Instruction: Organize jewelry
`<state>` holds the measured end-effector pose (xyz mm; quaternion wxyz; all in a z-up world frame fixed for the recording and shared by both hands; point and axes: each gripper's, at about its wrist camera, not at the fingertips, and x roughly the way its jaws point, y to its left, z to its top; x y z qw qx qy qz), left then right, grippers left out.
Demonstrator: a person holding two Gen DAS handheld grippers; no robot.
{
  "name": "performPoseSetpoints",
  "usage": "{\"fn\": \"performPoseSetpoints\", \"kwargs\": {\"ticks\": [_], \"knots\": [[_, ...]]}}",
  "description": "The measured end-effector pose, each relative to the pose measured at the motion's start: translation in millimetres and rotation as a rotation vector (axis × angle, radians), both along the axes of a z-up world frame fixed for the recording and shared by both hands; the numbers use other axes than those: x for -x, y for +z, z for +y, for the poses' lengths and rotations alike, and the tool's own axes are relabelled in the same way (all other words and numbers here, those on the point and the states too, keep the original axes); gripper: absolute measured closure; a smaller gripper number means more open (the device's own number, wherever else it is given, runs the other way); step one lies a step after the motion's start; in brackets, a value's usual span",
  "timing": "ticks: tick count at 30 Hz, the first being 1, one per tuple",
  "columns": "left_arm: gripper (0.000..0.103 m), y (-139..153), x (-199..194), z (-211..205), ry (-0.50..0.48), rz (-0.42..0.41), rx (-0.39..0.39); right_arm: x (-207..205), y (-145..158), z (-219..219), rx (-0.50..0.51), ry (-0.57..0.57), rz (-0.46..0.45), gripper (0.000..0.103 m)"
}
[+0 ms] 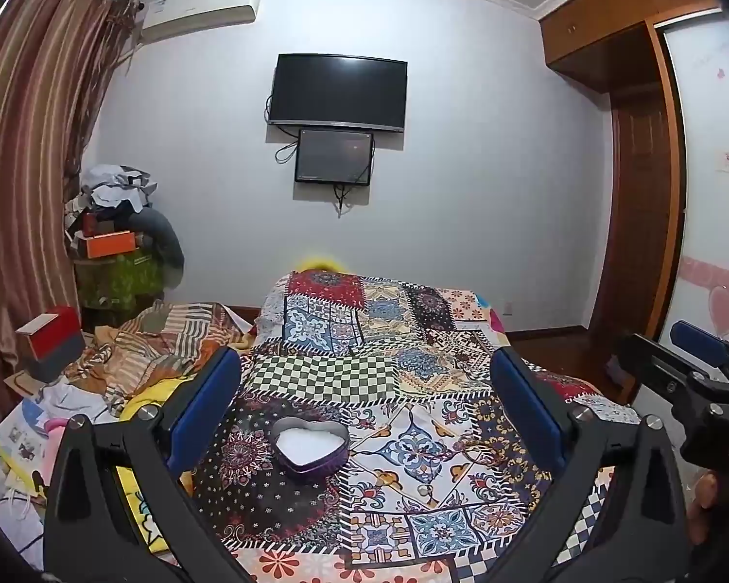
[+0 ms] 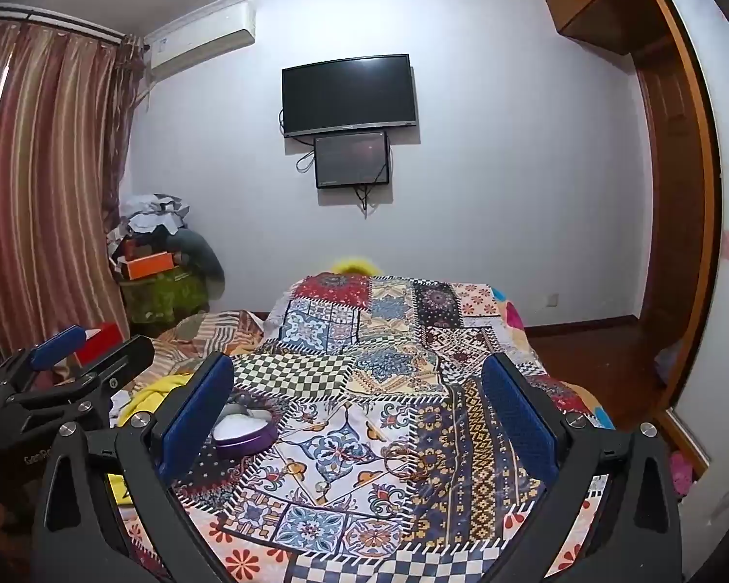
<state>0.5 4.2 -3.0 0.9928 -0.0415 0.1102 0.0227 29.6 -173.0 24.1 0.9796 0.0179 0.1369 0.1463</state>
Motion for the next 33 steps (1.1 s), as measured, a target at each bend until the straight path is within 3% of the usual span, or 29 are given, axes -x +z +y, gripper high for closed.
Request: {"fn": "performPoseSetpoints", "kwargs": {"ticks": [33], "knots": [[0.0,-5.0,-0.6,5.0,0.007,0.001,0.001,-3.0,-5.0,4.6,-0.002,0.011,0.01,0.002]]}}
